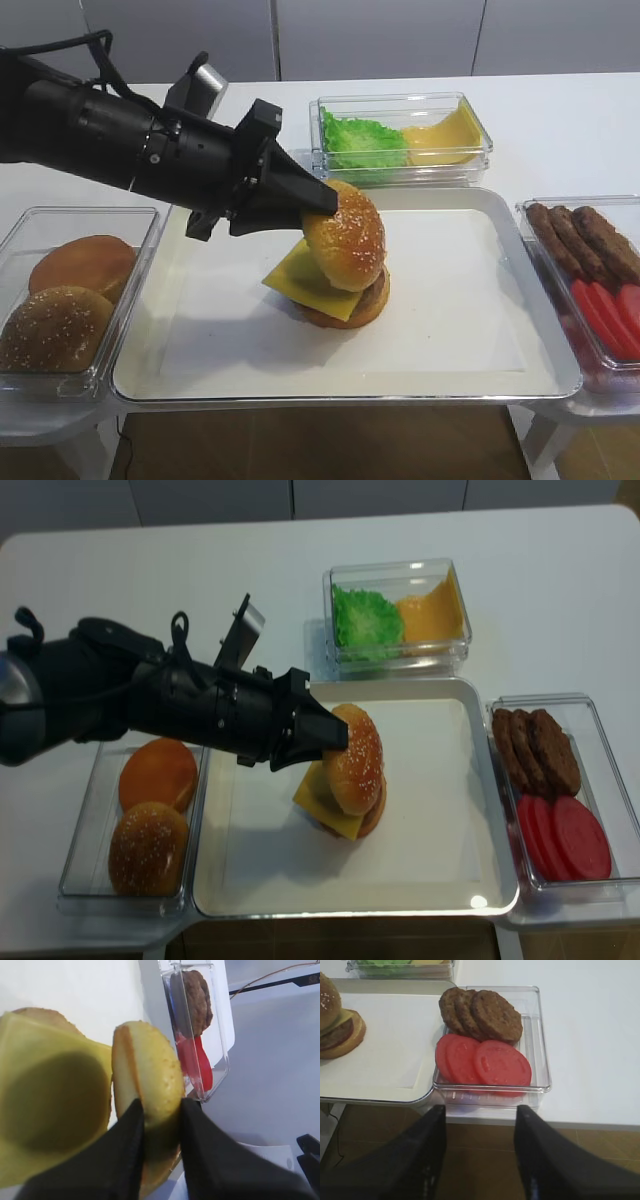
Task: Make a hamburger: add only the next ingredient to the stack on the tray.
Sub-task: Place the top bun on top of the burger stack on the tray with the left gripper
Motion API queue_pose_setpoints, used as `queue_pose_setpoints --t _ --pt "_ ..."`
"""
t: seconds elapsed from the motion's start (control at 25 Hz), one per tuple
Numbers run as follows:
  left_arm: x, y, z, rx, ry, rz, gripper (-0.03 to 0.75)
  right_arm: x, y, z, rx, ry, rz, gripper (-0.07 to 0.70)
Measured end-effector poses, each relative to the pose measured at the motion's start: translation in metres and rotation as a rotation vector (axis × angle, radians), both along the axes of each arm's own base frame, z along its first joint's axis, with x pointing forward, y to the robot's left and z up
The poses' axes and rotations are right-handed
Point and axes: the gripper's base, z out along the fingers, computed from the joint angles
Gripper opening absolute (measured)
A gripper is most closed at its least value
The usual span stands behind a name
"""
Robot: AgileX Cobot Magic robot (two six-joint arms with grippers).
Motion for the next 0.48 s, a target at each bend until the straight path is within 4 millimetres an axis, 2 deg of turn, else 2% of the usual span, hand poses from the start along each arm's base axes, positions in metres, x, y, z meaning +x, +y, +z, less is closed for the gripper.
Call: queue_pose_setpoints --t 0.48 --pt "0.0007 -0.0004 0.0006 -0.007 -0.027 -0.006 0.153 0.0 0.0 0.0 0.0 0.0 0.0 0.355"
